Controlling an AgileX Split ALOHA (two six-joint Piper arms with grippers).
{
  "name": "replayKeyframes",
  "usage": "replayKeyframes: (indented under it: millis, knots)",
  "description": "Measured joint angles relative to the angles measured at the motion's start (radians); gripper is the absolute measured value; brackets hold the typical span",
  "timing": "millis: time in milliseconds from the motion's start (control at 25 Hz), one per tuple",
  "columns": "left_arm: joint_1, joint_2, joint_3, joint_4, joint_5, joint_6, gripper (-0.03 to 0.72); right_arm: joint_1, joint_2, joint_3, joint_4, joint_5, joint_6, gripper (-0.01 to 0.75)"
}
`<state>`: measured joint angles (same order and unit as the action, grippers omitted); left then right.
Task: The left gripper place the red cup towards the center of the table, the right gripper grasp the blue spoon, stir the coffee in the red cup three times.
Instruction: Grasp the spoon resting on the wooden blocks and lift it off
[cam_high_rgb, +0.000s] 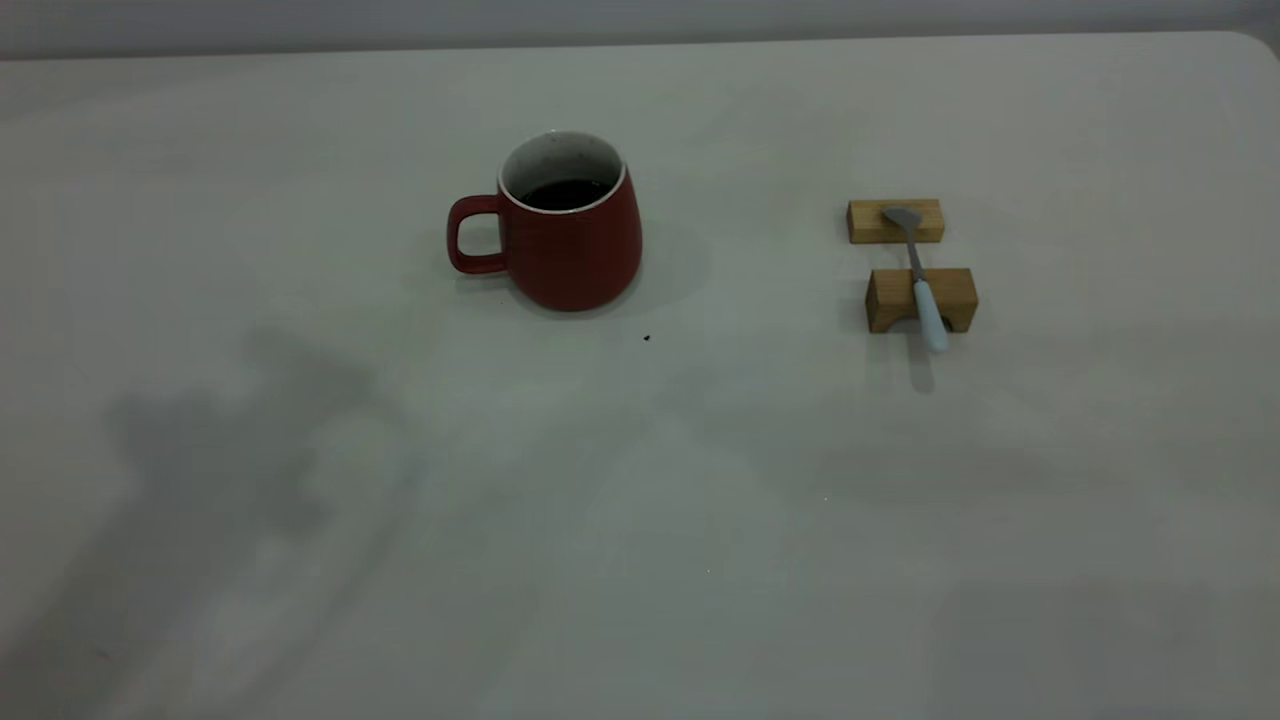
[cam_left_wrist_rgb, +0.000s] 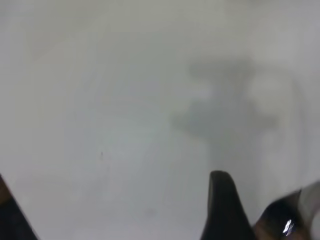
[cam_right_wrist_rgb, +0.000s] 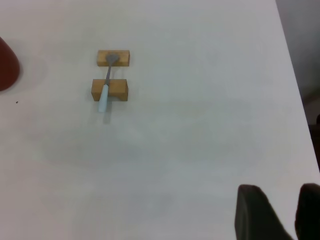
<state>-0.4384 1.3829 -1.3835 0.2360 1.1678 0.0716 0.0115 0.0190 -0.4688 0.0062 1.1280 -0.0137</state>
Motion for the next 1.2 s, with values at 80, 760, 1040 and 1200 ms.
replayKeyframes:
  millis: [80,760,1040,1200]
  knots:
    - [0.000,-0.092,0.010,-0.006,0.000,-0.054,0.535,0.000,0.000,0.000,0.000,0.000,0.000,0.240]
    - [-0.001,-0.894,0.780,-0.128,-0.034,-0.279,0.535,0.000,0.000,0.000,0.000,0.000,0.000,0.240]
    - [-0.001,-1.028,0.897,-0.191,-0.060,-0.119,0.535,0.000,0.000,0.000,0.000,0.000,0.000,0.240]
    - [-0.001,-1.080,0.898,-0.217,-0.060,-0.104,0.535,0.000,0.000,0.000,0.000,0.000,0.000,0.240]
